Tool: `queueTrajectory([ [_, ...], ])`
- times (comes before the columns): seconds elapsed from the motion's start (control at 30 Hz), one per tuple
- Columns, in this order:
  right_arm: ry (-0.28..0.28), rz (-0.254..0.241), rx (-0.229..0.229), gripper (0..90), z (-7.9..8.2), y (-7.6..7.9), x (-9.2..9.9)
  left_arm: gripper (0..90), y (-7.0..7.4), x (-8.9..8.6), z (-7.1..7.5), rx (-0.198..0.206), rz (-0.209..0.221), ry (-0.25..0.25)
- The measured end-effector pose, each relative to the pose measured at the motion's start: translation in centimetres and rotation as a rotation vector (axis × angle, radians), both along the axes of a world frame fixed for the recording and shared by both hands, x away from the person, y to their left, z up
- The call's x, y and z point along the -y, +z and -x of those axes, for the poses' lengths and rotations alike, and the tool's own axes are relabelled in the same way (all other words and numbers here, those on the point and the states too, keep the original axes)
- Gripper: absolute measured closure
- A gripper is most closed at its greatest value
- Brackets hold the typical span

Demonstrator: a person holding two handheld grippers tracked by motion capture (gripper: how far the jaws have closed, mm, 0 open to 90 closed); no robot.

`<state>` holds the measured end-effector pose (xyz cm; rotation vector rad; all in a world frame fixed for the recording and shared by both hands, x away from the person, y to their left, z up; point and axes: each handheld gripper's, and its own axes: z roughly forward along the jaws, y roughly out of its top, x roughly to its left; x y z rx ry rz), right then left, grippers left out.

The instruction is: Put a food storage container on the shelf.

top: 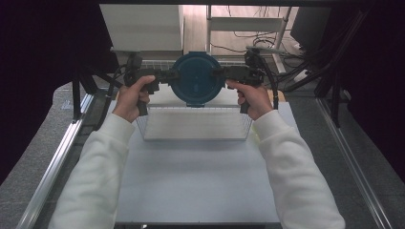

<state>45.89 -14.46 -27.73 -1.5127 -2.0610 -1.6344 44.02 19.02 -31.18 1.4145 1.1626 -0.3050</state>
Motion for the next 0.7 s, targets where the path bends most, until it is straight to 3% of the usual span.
queueTrajectory([
  [0.43, -0.007, 0.013, -0.052, 40.3, -2.4, -1.7, -0.2, 47.8, -2.1, 0.0, -2.5, -0.055, 0.000, -0.001],
  [0.6, -0.008, 0.010, -0.061, 40.7, -2.8, -1.9, -0.3, 47.9, -2.2, -0.2, -3.0, -0.072, 0.014, 0.008],
  [0.7, -0.011, -0.005, -0.092, 40.7, -3.4, -2.2, -0.1, 48.4, -2.5, -0.3, -3.6, -0.092, 0.033, 0.009],
])
